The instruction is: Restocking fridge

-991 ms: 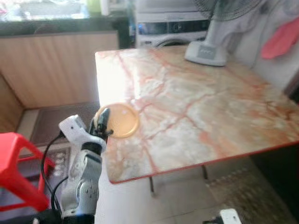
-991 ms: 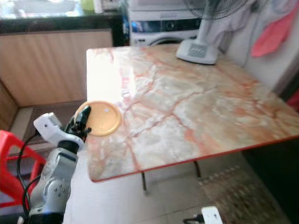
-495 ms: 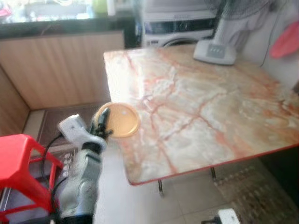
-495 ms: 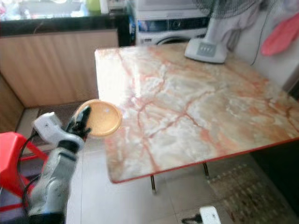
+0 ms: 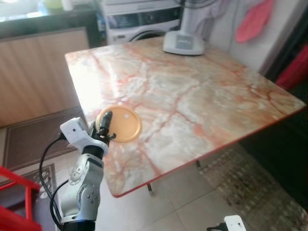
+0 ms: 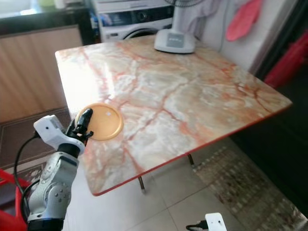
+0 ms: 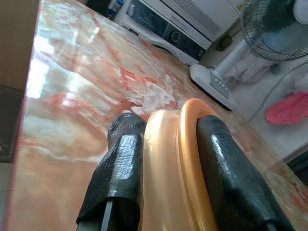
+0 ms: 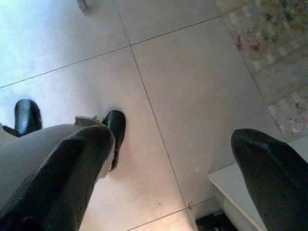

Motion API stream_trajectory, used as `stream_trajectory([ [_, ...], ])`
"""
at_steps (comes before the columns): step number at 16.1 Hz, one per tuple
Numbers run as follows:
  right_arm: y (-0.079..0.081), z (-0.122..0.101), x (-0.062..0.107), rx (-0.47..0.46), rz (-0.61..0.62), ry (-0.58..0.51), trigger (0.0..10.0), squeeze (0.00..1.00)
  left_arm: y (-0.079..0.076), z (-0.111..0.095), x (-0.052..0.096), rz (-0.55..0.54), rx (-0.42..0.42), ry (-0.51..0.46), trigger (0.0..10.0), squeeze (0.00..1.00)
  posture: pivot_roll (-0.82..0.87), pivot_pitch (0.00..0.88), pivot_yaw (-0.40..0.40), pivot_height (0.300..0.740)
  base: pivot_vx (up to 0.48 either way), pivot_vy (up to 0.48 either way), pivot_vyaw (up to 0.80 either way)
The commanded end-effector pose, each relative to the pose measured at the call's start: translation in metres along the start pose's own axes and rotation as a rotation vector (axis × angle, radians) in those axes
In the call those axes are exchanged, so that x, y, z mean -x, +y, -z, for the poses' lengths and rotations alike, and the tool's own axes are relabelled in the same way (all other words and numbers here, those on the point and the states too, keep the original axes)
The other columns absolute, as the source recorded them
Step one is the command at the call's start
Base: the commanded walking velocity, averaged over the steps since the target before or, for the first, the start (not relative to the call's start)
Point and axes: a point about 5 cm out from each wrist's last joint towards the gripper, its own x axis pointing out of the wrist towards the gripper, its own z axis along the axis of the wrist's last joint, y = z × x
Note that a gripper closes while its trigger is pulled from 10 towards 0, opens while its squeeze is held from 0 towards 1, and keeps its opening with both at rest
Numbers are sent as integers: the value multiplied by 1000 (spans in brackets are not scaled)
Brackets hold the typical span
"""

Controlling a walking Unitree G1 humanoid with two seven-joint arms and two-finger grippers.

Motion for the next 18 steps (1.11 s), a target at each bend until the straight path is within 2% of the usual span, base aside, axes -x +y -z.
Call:
stream_trajectory([
  [1, -1, 1, 0, -5, 6, 0, 10000, 0, -7, -3, -1, 33, -16, -10, 10000, 0, 89, 0, -17, 740, 0, 0, -800],
  [6, -1, 1, 0, -5, 6, 1, 10000, 0, -9, -1, -1, 55, -75, 3, 10000, 0, 90, 0, -18, 740, 0, 0, -795],
  [11, 2, 1, 0, -9, 2, 2, 10000, 0, -7, -1, 0, 58, -95, 17, 10000, 0, 94, 0, -3, 740, 0, 0, -793],
  [13, 6, 1, -1, -15, -4, 1, 10000, 0, -8, 2, 1, 96, -195, 58, 10000, 0, 98, 0, 26, 740, 0, 0, -788],
  [18, 16, 2, -3, -56, -10, -2, 10000, 0, -10, 4, -1, 144, -248, 110, 10000, 0, 79, 0, 80, 740, 0, 0, -790],
])
